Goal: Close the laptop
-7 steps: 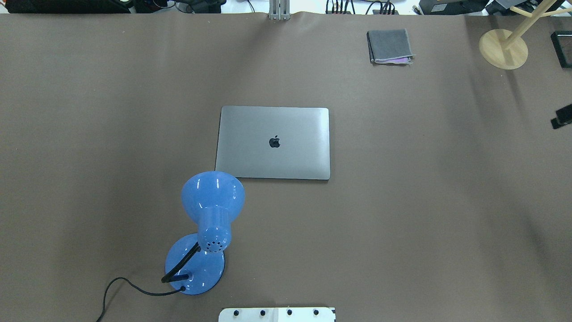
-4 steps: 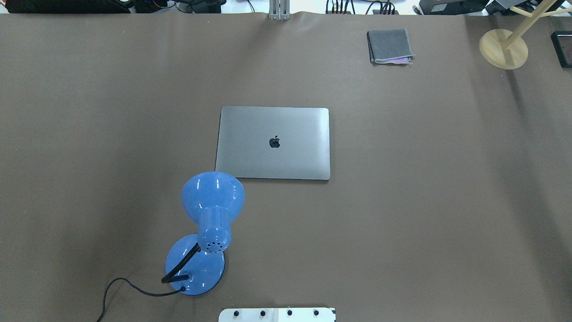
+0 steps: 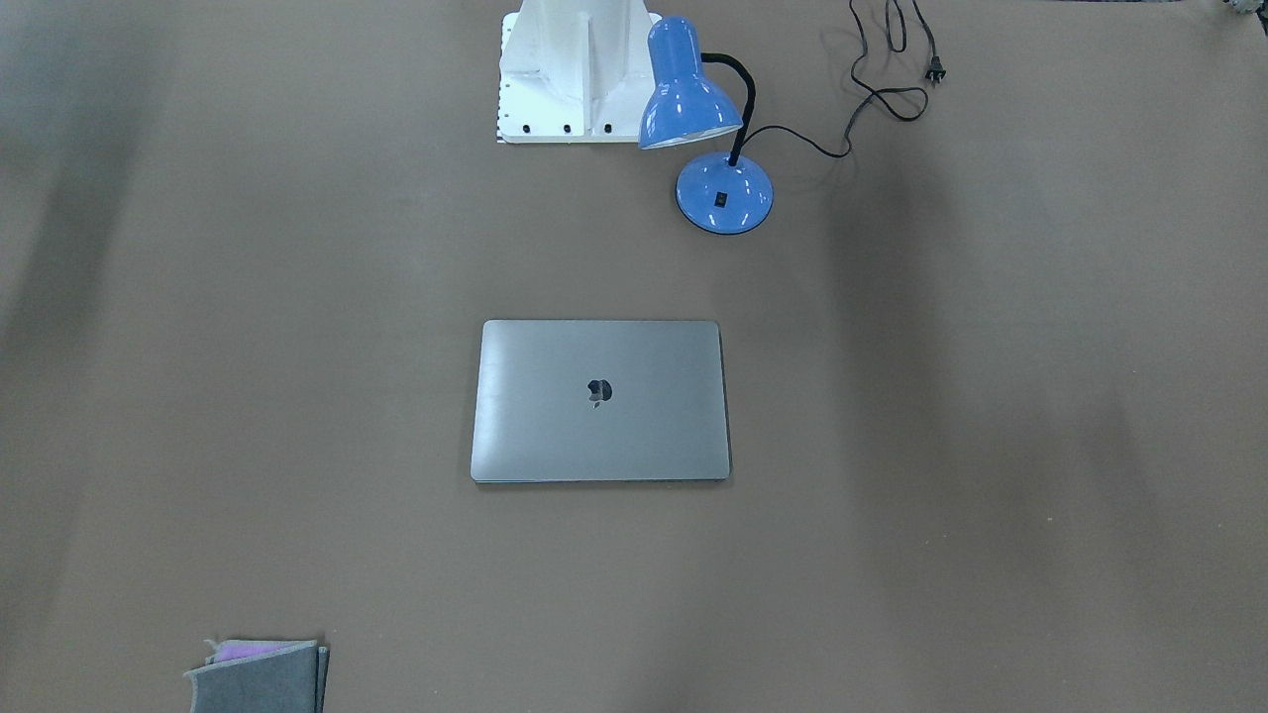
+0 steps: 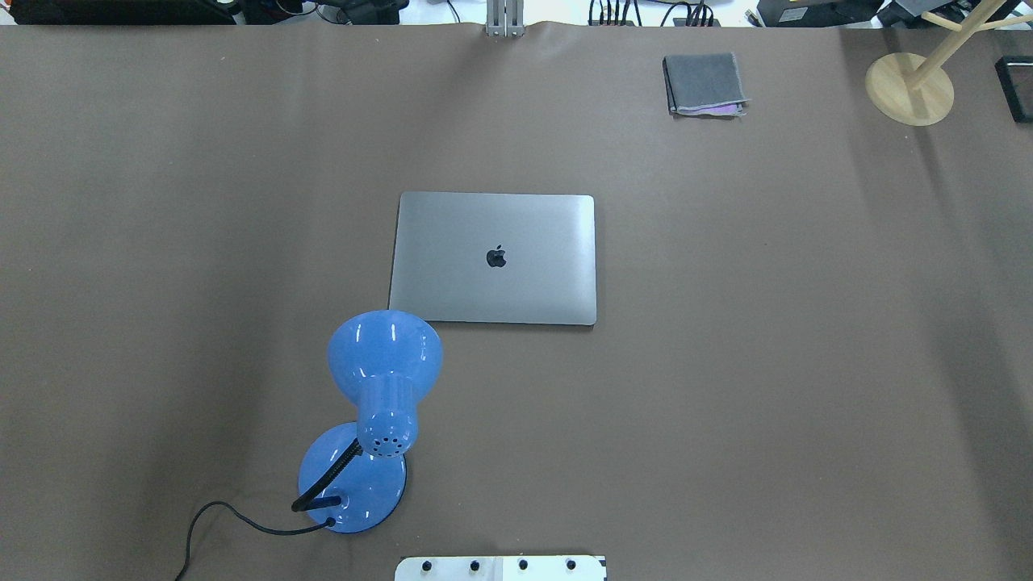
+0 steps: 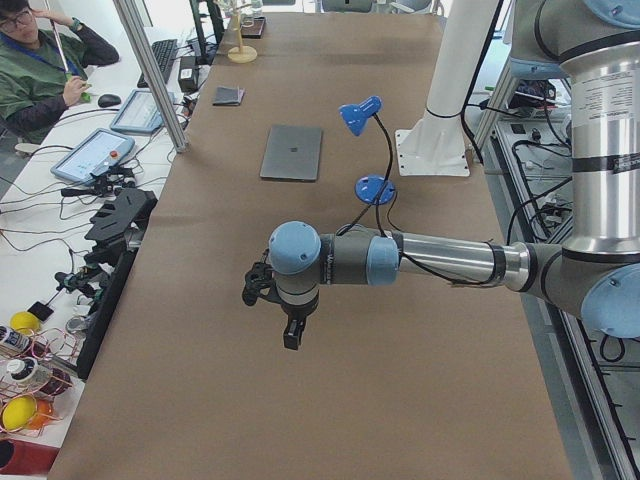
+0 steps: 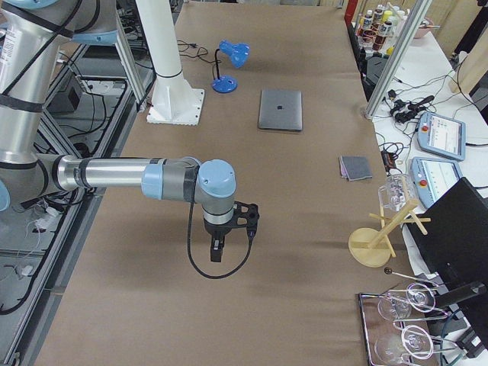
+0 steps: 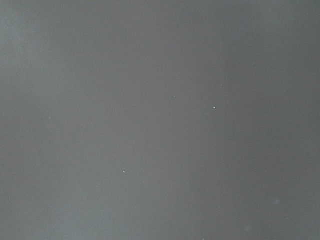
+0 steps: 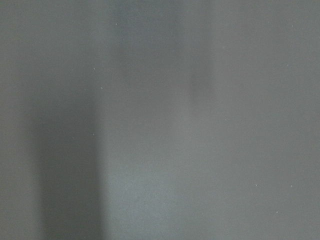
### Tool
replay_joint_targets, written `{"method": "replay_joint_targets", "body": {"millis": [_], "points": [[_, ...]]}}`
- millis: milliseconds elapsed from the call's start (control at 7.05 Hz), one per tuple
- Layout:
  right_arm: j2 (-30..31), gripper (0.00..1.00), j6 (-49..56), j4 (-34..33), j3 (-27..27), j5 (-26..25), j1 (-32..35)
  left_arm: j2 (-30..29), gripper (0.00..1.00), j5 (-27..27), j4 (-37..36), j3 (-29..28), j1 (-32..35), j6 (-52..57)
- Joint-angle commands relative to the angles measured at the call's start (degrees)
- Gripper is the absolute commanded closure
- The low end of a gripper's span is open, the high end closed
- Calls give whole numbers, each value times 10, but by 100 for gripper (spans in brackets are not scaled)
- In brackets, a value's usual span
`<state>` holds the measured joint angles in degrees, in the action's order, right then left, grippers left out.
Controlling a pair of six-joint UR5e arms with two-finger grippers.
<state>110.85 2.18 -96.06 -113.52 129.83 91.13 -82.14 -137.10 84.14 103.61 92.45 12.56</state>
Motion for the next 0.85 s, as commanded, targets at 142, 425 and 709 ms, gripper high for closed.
{"method": "replay_joint_targets", "body": {"millis": [142, 425, 709], "points": [[-1, 0, 4, -1, 8, 3, 0, 8, 2, -2, 0, 3, 0, 2], [3, 0, 4, -2, 13, 5, 0, 19, 2, 3, 1, -3, -2, 2], [3, 0, 5, -3, 14, 37, -12, 22, 2, 55, 14, 0, -1, 2]]}}
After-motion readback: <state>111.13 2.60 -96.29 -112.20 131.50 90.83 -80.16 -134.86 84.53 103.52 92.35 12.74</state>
